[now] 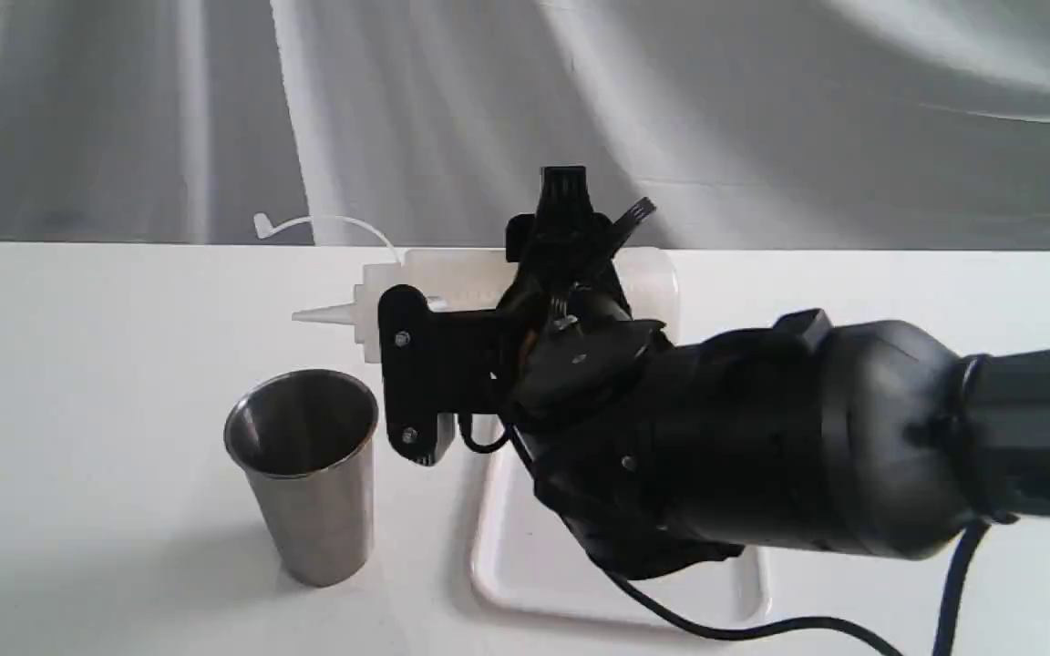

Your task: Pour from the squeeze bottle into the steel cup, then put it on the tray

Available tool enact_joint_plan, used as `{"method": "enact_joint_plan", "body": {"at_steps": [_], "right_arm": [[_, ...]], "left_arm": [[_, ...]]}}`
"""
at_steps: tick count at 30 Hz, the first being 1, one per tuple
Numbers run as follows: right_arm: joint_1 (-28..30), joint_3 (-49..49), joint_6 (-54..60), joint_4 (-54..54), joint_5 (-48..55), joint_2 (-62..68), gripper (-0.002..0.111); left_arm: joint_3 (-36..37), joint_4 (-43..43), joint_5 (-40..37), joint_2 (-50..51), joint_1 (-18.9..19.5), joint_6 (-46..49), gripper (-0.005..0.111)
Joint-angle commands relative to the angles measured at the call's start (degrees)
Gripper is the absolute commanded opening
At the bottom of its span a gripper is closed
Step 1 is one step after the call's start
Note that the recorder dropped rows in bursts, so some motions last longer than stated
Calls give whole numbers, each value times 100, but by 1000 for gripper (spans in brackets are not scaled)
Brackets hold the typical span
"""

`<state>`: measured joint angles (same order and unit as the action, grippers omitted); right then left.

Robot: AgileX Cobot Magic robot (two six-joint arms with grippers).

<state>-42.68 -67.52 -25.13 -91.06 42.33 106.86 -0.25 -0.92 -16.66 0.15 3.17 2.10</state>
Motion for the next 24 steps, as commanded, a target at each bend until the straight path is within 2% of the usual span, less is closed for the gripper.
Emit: {"method": "enact_joint_plan", "body": {"at_steps": [1,7,13,19,24], "right_arm": [[-6,-62,59,-193,180,-48,11],[-6,-62,516,-193,398,-36,11],[-6,-559,954,-245,1214,380,11],[-17,-791,1719,-426,1157,483,11],[-17,-791,1765,-562,921,483,11]], "left_arm": [[25,-4,39,-15,-46,-24,8],[25,-4,39,-15,-46,-12,8],[25,-4,39,-15,-46,-12,8],[25,-4,39,-15,-46,-12,8],[25,-4,39,-15,-46,-12,8]]}}
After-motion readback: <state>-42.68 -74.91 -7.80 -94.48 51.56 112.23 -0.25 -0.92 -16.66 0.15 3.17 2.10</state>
